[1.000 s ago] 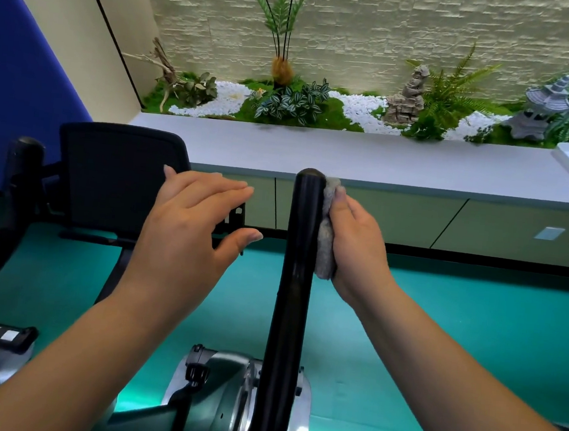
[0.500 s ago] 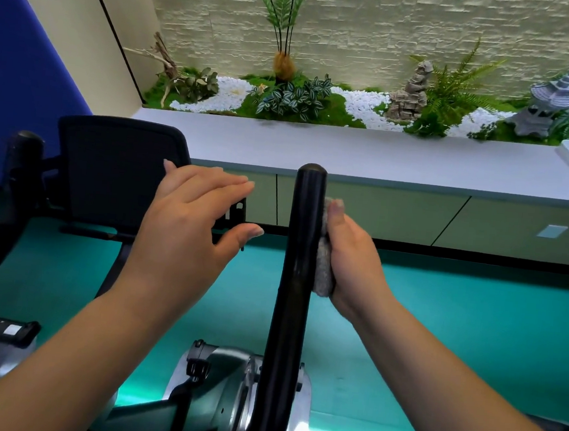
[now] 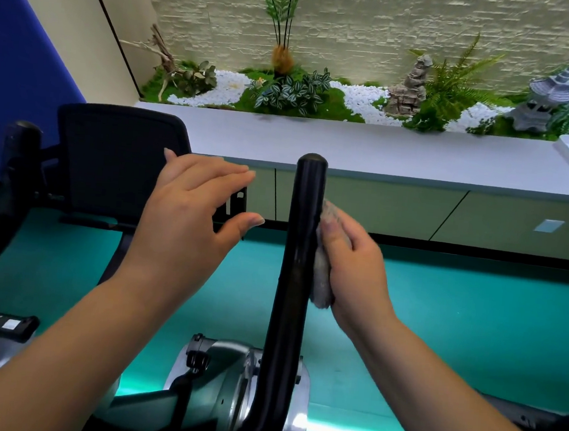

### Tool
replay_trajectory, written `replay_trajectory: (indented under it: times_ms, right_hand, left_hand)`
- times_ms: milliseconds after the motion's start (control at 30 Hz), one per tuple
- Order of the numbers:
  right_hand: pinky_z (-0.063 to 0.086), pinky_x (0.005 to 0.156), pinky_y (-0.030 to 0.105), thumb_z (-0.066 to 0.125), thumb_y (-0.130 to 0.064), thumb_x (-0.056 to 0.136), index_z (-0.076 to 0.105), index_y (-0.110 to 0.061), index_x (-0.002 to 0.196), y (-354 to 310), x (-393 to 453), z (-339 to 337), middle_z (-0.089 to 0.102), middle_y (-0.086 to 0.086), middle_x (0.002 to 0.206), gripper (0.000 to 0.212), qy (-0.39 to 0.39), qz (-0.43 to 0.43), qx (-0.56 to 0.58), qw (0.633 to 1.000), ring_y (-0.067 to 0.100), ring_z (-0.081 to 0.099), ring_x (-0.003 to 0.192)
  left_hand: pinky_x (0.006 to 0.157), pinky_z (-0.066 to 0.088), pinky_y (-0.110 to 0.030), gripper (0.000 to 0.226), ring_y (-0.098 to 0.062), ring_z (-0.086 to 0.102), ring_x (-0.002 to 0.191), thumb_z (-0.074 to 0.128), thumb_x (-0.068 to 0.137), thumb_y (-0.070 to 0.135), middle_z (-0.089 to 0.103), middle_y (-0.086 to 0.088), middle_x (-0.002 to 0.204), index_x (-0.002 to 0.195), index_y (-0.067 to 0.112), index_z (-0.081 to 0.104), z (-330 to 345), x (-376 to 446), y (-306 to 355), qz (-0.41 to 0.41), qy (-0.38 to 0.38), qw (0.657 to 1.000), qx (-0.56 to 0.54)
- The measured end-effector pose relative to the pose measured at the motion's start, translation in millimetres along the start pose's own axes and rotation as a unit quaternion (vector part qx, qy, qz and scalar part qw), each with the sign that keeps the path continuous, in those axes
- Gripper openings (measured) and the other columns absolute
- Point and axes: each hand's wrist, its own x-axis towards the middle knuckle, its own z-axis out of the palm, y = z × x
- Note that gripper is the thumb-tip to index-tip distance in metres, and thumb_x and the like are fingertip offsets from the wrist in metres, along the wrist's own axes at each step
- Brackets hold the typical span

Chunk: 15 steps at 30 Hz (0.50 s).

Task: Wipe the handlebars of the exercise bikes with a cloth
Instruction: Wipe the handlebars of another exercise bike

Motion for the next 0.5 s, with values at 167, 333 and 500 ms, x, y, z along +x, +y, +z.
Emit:
replay_trajectory:
  times_ms: [167, 333, 500]
  right_hand:
    - [0.055, 0.085, 0.04, 0.056, -0.022, 0.094, 0.069, -0.018, 0.112, 2, 2, -2, 0.073, 0.006, 0.098, 0.022, 0.028, 0.019, 0.023, 0.999, 0.016, 0.067, 0.085]
    - [0.052, 0.078, 0.039, 0.051, -0.022, 0.097, 0.064, -0.008, 0.11, -5, 21, 5, 0.067, 0.005, 0.089, 0.023, 0.035, 0.006, 0.049, 0.998, 0.017, 0.062, 0.079]
    - [0.049, 0.073, 0.036, 0.054, -0.022, 0.096, 0.066, -0.018, 0.094, 28, -27, -4, 0.067, 0.004, 0.082, 0.013, 0.034, 0.044, 0.004, 0.998, 0.015, 0.06, 0.074]
  left_hand:
    - [0.11, 0.028, -0.055, 0.048, -0.024, 0.052, 0.113, 0.065, 0.078, 0.04, 0.066, -0.003, 0.112, 0.115, 0.01, 0.067, -1, -1, 0, 0.005, -0.008, 1.0, 0.006]
    - [0.11, 0.028, -0.055, 0.052, -0.025, 0.051, 0.115, 0.059, 0.079, 0.044, 0.065, -0.003, 0.114, 0.117, 0.01, 0.066, -4, -1, 2, 0.001, -0.012, 1.0, 0.006]
    - [0.116, 0.021, -0.043, 0.048, -0.025, 0.05, 0.116, 0.064, 0.08, 0.038, 0.064, -0.003, 0.116, 0.118, 0.009, 0.065, -4, -2, 1, 0.002, -0.007, 1.0, 0.006]
